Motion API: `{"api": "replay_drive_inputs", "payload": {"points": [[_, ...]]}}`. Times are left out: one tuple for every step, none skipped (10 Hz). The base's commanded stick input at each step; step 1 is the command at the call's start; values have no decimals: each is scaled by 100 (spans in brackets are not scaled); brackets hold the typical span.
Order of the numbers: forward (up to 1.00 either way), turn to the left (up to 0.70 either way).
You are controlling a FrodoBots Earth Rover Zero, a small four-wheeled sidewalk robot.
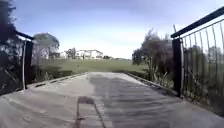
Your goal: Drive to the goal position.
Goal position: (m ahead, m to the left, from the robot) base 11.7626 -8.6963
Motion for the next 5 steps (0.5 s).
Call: {"api": "replay_drive_inputs", "payload": {"points": [[100,0],[100,0],[100,0],[100,0],[100,0]]}}
